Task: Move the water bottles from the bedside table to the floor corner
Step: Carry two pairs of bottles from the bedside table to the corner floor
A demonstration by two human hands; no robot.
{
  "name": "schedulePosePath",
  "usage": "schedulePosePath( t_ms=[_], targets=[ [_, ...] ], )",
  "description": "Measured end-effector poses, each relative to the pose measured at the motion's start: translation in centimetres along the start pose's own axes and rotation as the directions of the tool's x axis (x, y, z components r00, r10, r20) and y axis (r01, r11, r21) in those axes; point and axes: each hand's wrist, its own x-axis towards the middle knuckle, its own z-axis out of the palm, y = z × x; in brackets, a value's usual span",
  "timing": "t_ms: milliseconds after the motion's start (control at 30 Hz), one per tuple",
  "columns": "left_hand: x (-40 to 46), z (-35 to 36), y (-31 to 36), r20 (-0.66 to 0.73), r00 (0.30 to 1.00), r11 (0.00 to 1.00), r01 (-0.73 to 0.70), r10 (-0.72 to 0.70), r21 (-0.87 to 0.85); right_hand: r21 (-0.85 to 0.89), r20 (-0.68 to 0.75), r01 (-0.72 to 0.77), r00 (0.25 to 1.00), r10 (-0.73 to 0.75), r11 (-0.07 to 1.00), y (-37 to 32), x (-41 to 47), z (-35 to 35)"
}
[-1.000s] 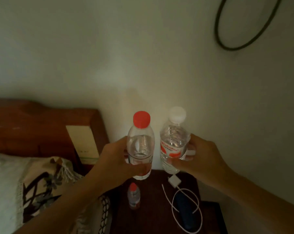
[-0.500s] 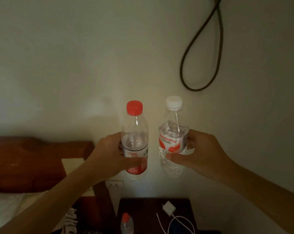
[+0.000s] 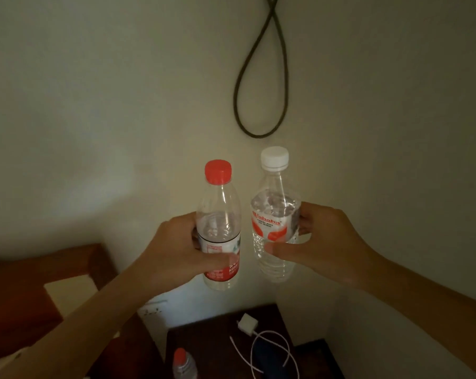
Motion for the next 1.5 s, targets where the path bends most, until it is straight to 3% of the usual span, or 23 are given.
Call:
schedulePosePath(
  t_ms=[267, 433, 667, 833, 1033, 1200, 1367, 1500],
  targets=[
    [-1.0, 3.1, 3.5, 0.242, 0.958, 0.987, -0.143, 0.157, -0.073, -0.007, -0.204, -0.234, 0.952, 0.228, 0.972, -1.4, -9.0, -3.3],
    [-2.8, 7.9, 8.1, 0.367, 0.887, 0.958, -0.238, 0.281, -0.157, -0.068, -0.34, -0.376, 0.88, 0.332, 0.924, -1.8, -16.7, -7.0],
    [-8.9, 18.1, 16.6, 0.523, 0.72, 0.889, -0.344, 0.457, -0.303, -0.094, -0.544, -0.57, 0.716, 0.438, 0.816, -2.9, -31.5, -13.6],
    [-15.8, 25.8, 22.9, 0.607, 0.57, 0.833, -0.37, 0.554, -0.412, -0.046, -0.676, -0.699, 0.548, 0.493, 0.714, -5.0, -43.8, -17.5],
    [-24.6, 34.1, 30.1, 0.686, 0.32, 0.754, -0.354, 0.654, -0.553, -0.019, -0.825, -0.812, 0.342, 0.45, 0.583, -9.4, -57.1, -20.0],
    [-31.7, 39.2, 35.7, 0.661, 0.121, 0.649, -0.386, 0.74, -0.656, 0.031, -0.911, -0.869, 0.179, 0.372, 0.494, -13.1, -66.1, -19.9],
    [-39.6, 42.8, 40.4, 0.628, -0.186, 0.517, -0.419, 0.755, -0.746, 0.11, -0.961, -0.92, -0.002, 0.276, 0.375, -17.3, -74.2, -17.5],
    [-46.8, 44.3, 43.0, 0.541, -0.385, 0.404, -0.383, 0.748, -0.831, 0.219, -0.962, -0.926, -0.152, 0.227, 0.307, -21.0, -79.7, -14.7]
  ],
)
